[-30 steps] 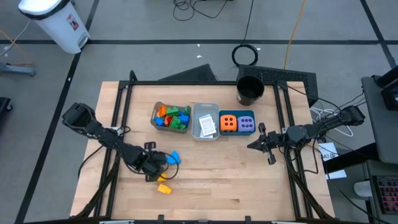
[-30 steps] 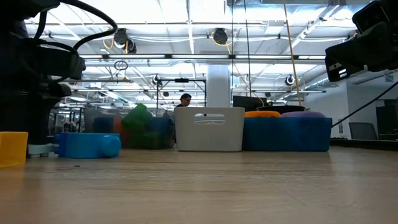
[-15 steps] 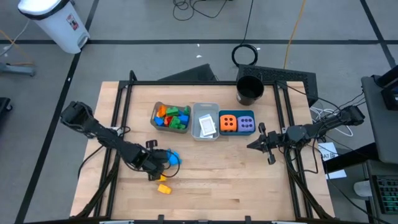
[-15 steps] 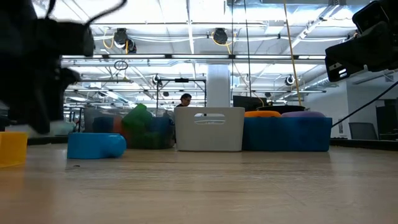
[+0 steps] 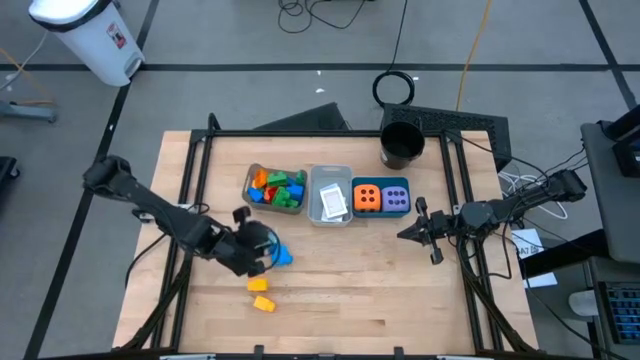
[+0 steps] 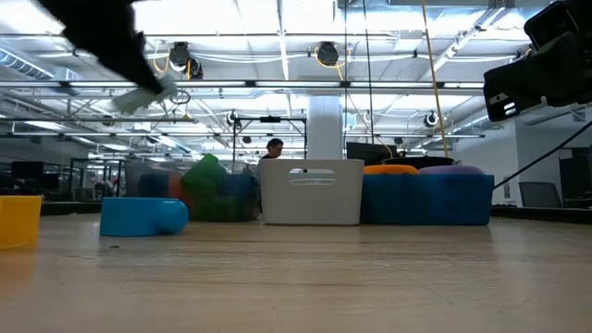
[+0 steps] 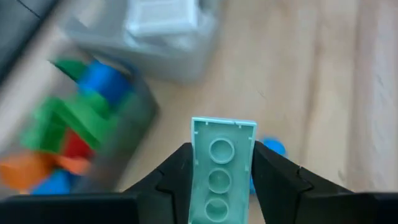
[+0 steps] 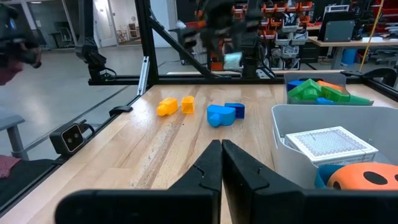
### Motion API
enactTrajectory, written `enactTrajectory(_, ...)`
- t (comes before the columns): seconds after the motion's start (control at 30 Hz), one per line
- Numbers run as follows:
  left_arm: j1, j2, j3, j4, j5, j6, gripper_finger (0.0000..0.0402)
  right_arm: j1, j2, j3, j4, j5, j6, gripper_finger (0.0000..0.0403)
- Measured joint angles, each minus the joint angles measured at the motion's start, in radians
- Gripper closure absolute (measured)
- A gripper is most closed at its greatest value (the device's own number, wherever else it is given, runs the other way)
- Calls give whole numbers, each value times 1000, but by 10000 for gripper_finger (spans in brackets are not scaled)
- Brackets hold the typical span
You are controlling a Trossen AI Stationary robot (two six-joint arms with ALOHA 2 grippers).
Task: Pick & Place Toys
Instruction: Put the light blue game piece into the black bin
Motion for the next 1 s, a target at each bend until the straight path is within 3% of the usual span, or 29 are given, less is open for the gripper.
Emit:
enactTrajectory(0.17, 74, -38, 30, 1, -145, -9, 257, 0, 0, 0, 0, 0, -17, 398)
enactTrajectory(0.43, 313, -56, 29, -74, -157, -45, 261, 0, 0, 0, 0, 0, -23, 399)
enactTrajectory(0.7, 518, -13, 22, -36, -49, -99, 247, 0, 0, 0, 0, 0, -23, 399)
enactTrajectory(1.0, 617, 32, -85, 132, 54, -121, 254, 0, 0, 0, 0, 0, -23, 399)
